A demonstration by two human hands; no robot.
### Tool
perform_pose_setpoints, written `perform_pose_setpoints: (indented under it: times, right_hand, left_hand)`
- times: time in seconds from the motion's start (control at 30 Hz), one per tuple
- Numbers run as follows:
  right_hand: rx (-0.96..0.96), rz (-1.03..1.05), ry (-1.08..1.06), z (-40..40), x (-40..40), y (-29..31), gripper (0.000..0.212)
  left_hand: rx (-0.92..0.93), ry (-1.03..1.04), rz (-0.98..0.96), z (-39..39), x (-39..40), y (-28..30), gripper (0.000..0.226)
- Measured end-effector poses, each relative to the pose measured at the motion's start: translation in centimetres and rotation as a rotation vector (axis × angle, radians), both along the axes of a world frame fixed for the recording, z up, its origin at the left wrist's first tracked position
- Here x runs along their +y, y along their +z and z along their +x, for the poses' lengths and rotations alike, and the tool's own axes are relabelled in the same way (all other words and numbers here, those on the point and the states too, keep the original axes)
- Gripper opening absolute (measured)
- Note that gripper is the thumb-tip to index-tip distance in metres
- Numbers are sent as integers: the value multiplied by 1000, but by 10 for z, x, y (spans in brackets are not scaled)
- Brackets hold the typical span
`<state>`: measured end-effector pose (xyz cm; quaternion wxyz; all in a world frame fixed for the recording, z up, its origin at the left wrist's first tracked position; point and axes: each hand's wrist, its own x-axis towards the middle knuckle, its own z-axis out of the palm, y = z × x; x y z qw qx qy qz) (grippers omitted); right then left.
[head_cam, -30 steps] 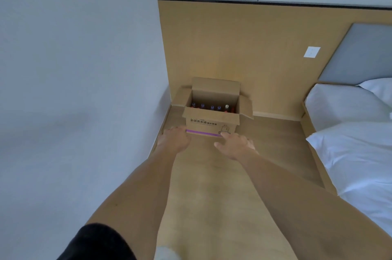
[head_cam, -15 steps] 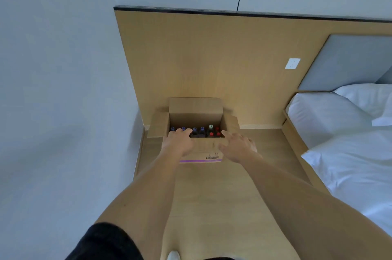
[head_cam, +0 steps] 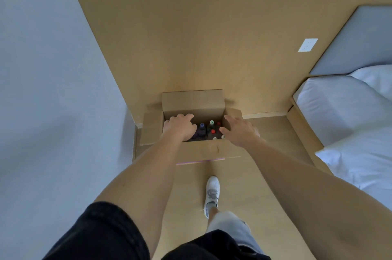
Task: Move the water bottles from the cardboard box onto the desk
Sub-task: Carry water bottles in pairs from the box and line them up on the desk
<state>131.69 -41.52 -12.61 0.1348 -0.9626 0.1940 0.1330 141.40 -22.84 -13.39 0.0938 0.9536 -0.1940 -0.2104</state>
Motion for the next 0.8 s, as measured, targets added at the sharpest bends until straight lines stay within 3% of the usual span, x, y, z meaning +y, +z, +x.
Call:
perform_pose_setpoints:
  times: [0.4, 0.8]
  right_hand:
    - [130, 108, 117, 230, -112, -79, 53]
    - [263, 202, 97, 325, -137, -200, 54]
  left_hand:
    - [123, 55, 39, 208, -106, -64, 55]
    - [276, 116, -5, 309, -123, -198, 54]
